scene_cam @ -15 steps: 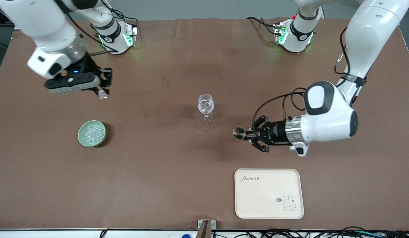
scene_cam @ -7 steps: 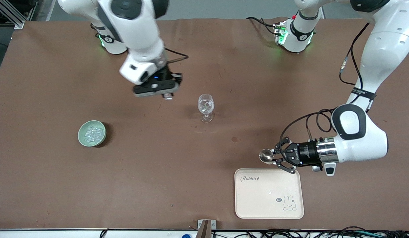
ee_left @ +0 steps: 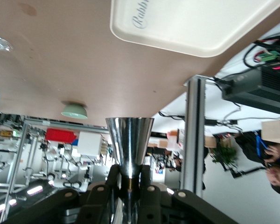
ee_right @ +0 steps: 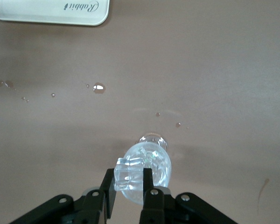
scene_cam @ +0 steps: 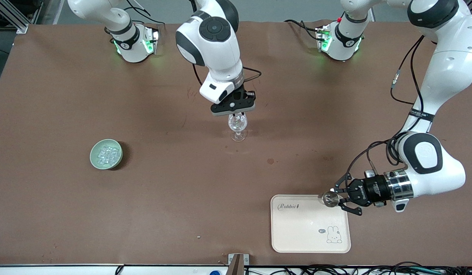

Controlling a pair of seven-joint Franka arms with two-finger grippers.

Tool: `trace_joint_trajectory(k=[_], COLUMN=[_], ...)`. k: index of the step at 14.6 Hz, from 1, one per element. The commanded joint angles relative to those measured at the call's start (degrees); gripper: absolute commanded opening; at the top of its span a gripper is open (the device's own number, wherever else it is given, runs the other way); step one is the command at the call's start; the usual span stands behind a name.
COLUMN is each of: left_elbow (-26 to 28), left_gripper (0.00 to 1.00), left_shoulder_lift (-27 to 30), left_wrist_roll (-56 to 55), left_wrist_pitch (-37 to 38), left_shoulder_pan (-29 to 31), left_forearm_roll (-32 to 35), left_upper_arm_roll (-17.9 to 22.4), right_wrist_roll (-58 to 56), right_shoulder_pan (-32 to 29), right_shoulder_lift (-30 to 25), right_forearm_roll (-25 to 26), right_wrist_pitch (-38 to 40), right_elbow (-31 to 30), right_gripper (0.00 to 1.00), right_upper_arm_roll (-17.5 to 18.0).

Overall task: Pour wine and add ice with both arms
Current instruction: 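Drop the ice cube into the glass while the left gripper lowers the jigger, then withdraw the right gripper from the glass while the left gripper releases the jigger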

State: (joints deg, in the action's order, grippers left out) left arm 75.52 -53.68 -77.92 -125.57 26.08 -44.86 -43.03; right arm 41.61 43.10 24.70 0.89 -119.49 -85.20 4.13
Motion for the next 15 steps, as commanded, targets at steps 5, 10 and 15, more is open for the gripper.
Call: trace_joint_trajectory(k=[5, 10, 15], left_elbow=[-1.78, -2.30, -2.57], left_gripper=[0.00, 0.00, 0.01], left_shoulder_lift=[-6.96, -9.24, -12.40], left_wrist_roll=[13.30, 19.39, 23.60], left_wrist_pitch=[1.03, -0.89, -3.63], left_shoulder_pan=[3.10, 2.40, 2.40], left_forearm_roll=[-6.73, -6.91, -7.00], left_upper_arm_roll=[0.66, 3.92, 4.80], right_wrist_roll=[-0.48, -0.39, -0.48], right_shoulder_pan=[0.41, 1.55, 1.90], right_shoulder_lift=[0.17, 0.17, 0.17], right_forearm_roll=[0.51, 0.51, 0.69], right_wrist_pitch=[-0.48, -0.39, -0.57], right_elbow=[-3.48, -5.24, -5.15], right_gripper=[0.11, 0.19, 0.74], right_upper_arm_roll=[-0.27, -0.18, -0.27])
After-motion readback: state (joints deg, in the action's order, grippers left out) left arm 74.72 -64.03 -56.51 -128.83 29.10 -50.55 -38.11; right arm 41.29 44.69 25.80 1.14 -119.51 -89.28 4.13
